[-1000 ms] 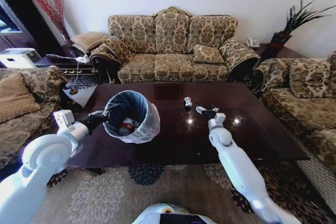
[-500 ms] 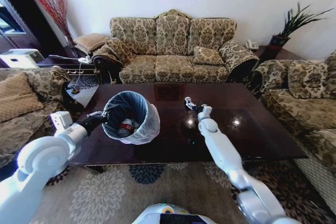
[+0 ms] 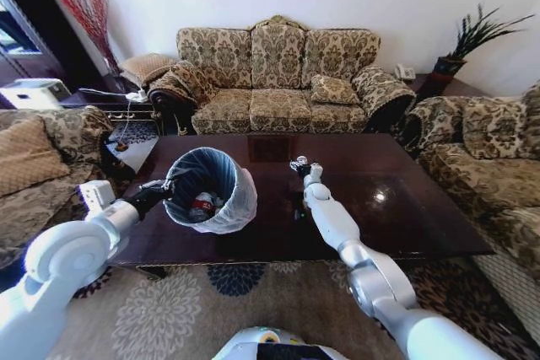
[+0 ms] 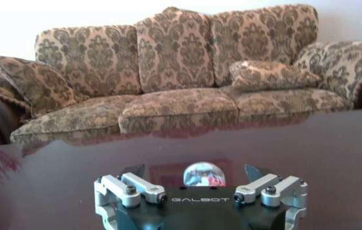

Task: Move to the front of the table and place the trash on the table into the trash bin.

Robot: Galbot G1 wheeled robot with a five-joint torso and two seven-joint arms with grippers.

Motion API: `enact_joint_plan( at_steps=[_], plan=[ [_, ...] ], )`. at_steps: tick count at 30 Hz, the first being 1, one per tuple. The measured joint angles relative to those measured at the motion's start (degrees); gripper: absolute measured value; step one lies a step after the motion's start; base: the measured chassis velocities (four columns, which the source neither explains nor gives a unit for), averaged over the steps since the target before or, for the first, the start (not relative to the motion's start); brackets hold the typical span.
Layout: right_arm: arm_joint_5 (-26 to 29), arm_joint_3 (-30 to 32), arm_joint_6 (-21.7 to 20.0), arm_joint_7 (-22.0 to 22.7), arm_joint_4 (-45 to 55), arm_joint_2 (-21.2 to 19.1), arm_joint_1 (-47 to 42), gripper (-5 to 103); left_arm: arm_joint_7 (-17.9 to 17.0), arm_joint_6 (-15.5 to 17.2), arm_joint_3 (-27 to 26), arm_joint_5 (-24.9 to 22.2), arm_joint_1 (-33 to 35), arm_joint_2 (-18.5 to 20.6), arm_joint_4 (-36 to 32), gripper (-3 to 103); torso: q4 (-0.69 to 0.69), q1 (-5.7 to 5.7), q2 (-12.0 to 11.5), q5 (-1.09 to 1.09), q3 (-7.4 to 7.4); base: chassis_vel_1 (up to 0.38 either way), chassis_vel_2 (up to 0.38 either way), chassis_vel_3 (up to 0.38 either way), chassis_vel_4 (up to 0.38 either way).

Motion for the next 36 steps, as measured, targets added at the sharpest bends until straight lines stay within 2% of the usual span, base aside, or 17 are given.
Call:
enact_joint_plan(
  at_steps=[7,9,10,13,14,16,17,20,22,23,25,29,30,32,34,36],
  plan=[
    [0.42,0.12,1.47,-1.54,-4.11,0.68,1.44,103,0.02,-0.01,0.46,0.0,-0.13,-0.13,0.02,0,0.03,0.0,0.0,0.0,0.0,0.0,0.0,0.0,0.0],
    [-0.37,0.24,2.08,-1.85,-5.62,0.95,1.96,96,0.03,-0.02,0.5,0.0,-0.05,-0.17,0.0,0,0.02,0.0,0.0,0.0,0.0,0.0,0.0,0.0,0.0],
    [-0.37,0.24,2.08,-1.85,-5.62,0.95,1.96,96,0.03,-0.02,0.5,0.0,-0.05,-0.17,0.0,0,0.02,0.0,0.0,0.0,0.0,0.0,0.0,0.0,0.0],
    [-0.17,0.56,2.16,-2.03,-7.85,1.1,3.11,85,0.04,-0.03,0.75,0.09,0.03,-0.33,-0.01,0,0.02,0.0,0.0,0.0,0.0,0.0,0.0,0.0,0.0],
    [-0.17,0.56,2.16,-2.03,-7.85,1.1,3.11,85,0.04,-0.03,0.75,0.09,0.03,-0.33,-0.01,0,0.02,0.0,0.0,0.0,0.0,0.0,0.0,0.0,0.0],
    [0.21,0.83,1.99,-2.23,-8.68,1.13,3.74,76,0.04,-0.08,0.76,0.11,0.33,-0.37,-0.25,0,0.02,0.0,0.0,-0.01,0.0,0.0,0.0,0.0,0.0],
    [0.21,0.83,1.99,-2.23,-8.68,1.13,3.74,76,0.04,-0.08,0.76,0.11,0.33,-0.37,-0.25,0,0.02,0.0,0.0,-0.01,0.0,0.0,0.0,0.0,0.0],
    [0.19,0.99,0.79,-2.1,-9.07,1.13,4.17,60,0.04,-0.13,-0.23,-0.45,0.81,-0.04,-0.82,0,0.03,0.0,0.0,0.01,0.0,0.0,0.0,0.0,0.0],
    [0.19,0.98,0.28,-1.97,-9.06,1.07,4.17,60,0.04,-0.15,-0.36,-0.65,0.81,0.12,-0.91,0,0.03,-0.01,0.0,0.01,-0.01,0.0,0.0,0.0,0.0],
    [0.37,0.99,-0.23,-1.84,-9.04,0.95,4.14,48,0.04,-0.15,-0.41,-0.92,0.81,0.22,-1.03,0,0.02,0.0,0.0,0.0,-0.01,0.0,0.0,0.0,0.0],
    [0.52,1.0,-0.46,-1.82,-9.03,0.9,4.06,48,0.03,-0.18,-0.41,-0.99,0.81,0.22,-1.06,0,0.02,0.0,0.0,-0.01,-0.01,0.0,0.0,0.0,0.0],
    [0.96,1.06,-0.78,-1.88,-8.84,0.56,3.38,27,0.03,-0.62,-0.39,-1.05,1.23,-0.29,-1.5,0,0.03,-0.02,0.01,-0.01,-0.02,0.0,0.0,0.0,0.0],
    [0.96,1.06,-0.78,-1.88,-8.84,0.56,3.38,27,0.03,-0.62,-0.39,-1.05,1.23,-0.29,-1.5,0,0.03,-0.02,0.01,-0.01,-0.02,0.0,0.0,0.0,0.0],
    [1.37,0.97,-0.78,-1.92,-8.13,0.08,2.78,16,0.02,-0.65,-0.41,-1.06,1.54,-0.39,-1.57,0,0.03,-0.03,0.02,-0.02,-0.03,0.0,0.0,0.0,0.0],
    [1.46,0.95,-0.78,-1.88,-7.94,-0.02,2.65,16,0.02,-0.65,-0.42,-1.06,1.58,-0.39,-1.58,0,0.03,-0.03,0.02,-0.02,-0.03,0.0,0.0,0.0,0.0],
    [1.8,0.93,-0.85,-1.8,-7.0,-0.38,1.94,6,0.01,-0.68,-0.61,-1.1,1.7,-0.39,-1.61,0,-0.02,-0.02,0.02,-0.03,-0.02,0.0,0.0,0.0,0.0]
  ],
)
